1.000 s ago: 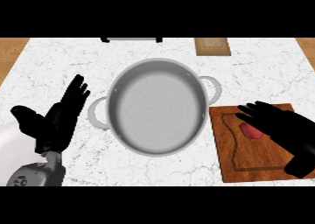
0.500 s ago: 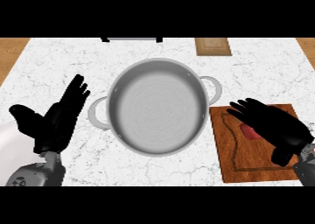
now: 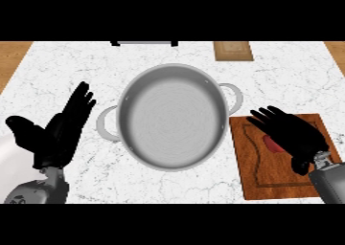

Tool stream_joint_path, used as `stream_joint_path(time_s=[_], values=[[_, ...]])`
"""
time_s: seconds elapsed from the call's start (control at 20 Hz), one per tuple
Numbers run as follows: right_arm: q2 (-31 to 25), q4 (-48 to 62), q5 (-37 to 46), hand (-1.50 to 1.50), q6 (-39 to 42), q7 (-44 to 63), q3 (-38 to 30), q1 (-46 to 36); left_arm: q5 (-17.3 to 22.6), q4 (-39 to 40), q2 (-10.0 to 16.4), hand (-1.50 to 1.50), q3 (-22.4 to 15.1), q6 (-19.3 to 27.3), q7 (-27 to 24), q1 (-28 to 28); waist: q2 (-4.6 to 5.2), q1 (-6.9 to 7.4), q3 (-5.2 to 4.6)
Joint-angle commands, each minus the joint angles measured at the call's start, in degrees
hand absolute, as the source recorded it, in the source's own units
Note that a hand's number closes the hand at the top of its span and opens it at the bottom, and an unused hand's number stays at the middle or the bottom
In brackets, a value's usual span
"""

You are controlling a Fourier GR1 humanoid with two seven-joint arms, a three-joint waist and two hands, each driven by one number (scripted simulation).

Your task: Pick the bell pepper from the cutting board and place it in the pot

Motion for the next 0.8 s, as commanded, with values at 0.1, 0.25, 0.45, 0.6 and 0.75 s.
stream_joint_path(time_s=[0.1, 0.25, 0.45, 0.6, 0.75], values=[[1.27, -2.93, 3.17, -1.50, 3.83, 0.20, -1.08, 0.30, 0.56, 2.23, -0.19, 0.00, 3.10, -1.65, -0.96, -1.22, -0.04, -0.22, -0.01], [3.71, 5.66, 1.49, 1.50, -2.86, -5.54, 0.12, -0.24, -1.03, 0.40, -1.58, 0.00, -0.79, -1.86, -1.00, 1.47, 0.02, 0.13, 0.01], [4.89, 7.61, 1.68, 1.50, -7.09, -9.26, -0.56, -1.86, -4.65, -0.12, -3.79, 0.00, -2.25, 1.48, -0.80, 0.04, 0.00, 0.01, 0.01], [2.40, 9.99, 1.94, 1.50, -10.53, -13.78, -2.79, -0.12, -3.90, -1.62, -3.94, 0.00, -1.00, 1.68, 1.58, -0.51, 0.00, -0.01, 0.02], [4.66, 8.06, 2.65, 1.50, -9.81, -13.00, -3.02, -0.48, -5.23, 1.15, -5.08, 0.00, -1.59, 1.86, 0.44, -1.49, 0.00, -0.08, 0.01]])
